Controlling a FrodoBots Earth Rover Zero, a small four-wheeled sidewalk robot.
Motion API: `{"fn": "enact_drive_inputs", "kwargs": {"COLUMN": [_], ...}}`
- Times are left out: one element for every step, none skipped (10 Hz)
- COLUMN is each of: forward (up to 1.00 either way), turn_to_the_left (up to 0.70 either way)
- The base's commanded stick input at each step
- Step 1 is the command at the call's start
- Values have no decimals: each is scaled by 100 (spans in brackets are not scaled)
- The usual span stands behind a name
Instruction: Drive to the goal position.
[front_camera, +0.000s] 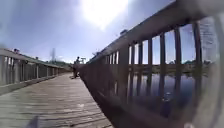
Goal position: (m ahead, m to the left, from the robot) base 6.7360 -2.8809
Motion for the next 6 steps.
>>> {"fn": "enact_drive_inputs", "kwargs": {"forward": [4,4,4,4,4,4], "turn_to_the_left": [70,70,70,65,14,0]}}
